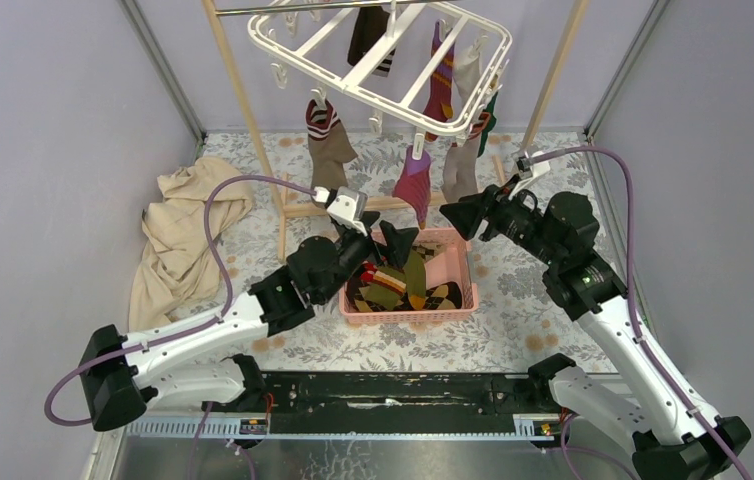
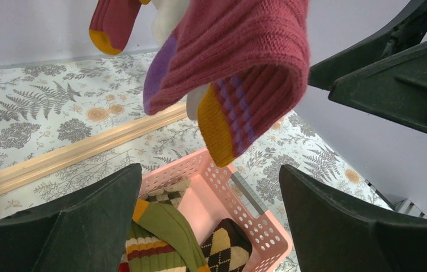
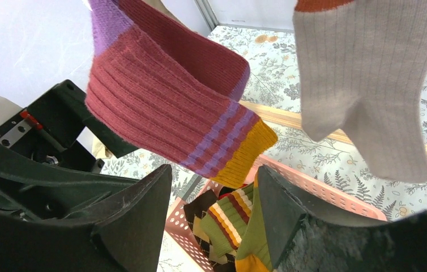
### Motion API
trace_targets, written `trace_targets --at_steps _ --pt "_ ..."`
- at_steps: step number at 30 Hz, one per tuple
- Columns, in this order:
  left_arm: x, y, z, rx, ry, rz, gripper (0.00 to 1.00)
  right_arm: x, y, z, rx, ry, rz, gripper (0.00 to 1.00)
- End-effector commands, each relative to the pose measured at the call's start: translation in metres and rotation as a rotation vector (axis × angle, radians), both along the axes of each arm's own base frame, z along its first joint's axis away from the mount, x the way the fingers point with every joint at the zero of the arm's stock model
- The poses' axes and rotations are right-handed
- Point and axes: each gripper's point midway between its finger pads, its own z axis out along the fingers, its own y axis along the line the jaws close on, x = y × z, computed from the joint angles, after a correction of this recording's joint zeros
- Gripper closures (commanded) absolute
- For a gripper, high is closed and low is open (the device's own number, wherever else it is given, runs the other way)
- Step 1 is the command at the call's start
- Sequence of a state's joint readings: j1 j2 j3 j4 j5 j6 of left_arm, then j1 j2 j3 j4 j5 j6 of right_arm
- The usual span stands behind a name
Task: Remove the socks clipped to the hanger
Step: Remove the sock from the hanger.
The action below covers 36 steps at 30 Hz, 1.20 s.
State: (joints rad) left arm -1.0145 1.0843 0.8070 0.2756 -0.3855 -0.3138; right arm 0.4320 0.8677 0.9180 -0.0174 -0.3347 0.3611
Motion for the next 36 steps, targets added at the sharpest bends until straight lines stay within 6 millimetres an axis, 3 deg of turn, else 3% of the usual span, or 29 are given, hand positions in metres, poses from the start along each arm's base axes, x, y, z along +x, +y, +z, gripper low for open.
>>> trace_targets --at_steps 1,6,14,29,31,34,36 --pt "0.001 -0.001 0.030 -0.117 -0.103 0.003 0.01 -0.007 -0.003 0.013 0.011 -0.038 0.001 0.36" --pt "0.007 0.002 0.031 -0.203 -0.146 0.044 0.01 -0.006 -0.005 0.009 -0.005 -0.030 -0.011 0.36" --pt "0.010 -0.023 0.031 -0.247 -0.189 -0.011 0.01 -0.005 -0.011 0.005 -0.046 -0.030 -0.032 0.36" --pt "0.044 -0.038 0.043 -0.230 -0.225 0.143 0.01 -0.011 -0.023 0.005 -0.108 -0.049 -0.062 0.34" --pt "0.044 -0.034 0.046 -0.221 -0.229 0.152 0.07 -0.011 -0.023 0.003 -0.113 -0.050 -0.065 0.33" --pt "0.041 -0.033 0.051 -0.207 -0.231 0.139 0.31 -0.010 -0.023 0.003 -0.111 -0.051 -0.061 0.33" --pt "0.037 -0.034 0.054 -0.199 -0.232 0.118 0.40 -0.010 -0.022 0.005 -0.105 -0.054 -0.058 0.33"
